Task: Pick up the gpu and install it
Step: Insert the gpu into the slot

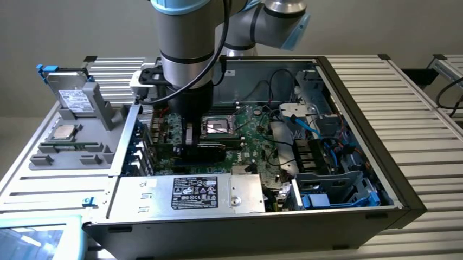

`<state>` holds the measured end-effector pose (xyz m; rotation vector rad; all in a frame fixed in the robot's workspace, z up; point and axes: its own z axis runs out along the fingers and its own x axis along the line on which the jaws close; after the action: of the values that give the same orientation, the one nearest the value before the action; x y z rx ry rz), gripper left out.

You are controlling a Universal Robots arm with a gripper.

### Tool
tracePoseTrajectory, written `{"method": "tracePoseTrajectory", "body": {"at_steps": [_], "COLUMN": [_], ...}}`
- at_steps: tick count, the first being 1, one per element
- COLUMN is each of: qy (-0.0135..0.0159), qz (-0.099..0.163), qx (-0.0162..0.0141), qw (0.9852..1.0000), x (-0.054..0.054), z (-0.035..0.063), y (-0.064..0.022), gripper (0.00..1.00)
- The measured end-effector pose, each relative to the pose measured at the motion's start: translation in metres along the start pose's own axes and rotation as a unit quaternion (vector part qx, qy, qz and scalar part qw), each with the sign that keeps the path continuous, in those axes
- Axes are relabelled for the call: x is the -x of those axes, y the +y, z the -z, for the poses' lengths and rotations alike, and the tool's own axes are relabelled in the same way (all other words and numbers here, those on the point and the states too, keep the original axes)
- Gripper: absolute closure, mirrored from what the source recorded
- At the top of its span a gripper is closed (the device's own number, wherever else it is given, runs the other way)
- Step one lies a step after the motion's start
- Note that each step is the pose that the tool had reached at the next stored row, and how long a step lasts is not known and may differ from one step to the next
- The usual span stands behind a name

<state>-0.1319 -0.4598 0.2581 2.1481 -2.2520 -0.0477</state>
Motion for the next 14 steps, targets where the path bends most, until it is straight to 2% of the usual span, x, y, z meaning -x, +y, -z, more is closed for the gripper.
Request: {"method": "tracePoseTrajectory", "body": {"at_steps": [6, 14], "qy": [0.0024, 0.0033], "qz": [-0.001, -0.004], "qx": [-0.0001, -0.0001], "qw": [1.0, 1.0], "x": [0.0009, 0.0029], "z": [0.0, 0.0001], "y": [0.0, 0.0002], "gripper": [0.73, 0.73]}}
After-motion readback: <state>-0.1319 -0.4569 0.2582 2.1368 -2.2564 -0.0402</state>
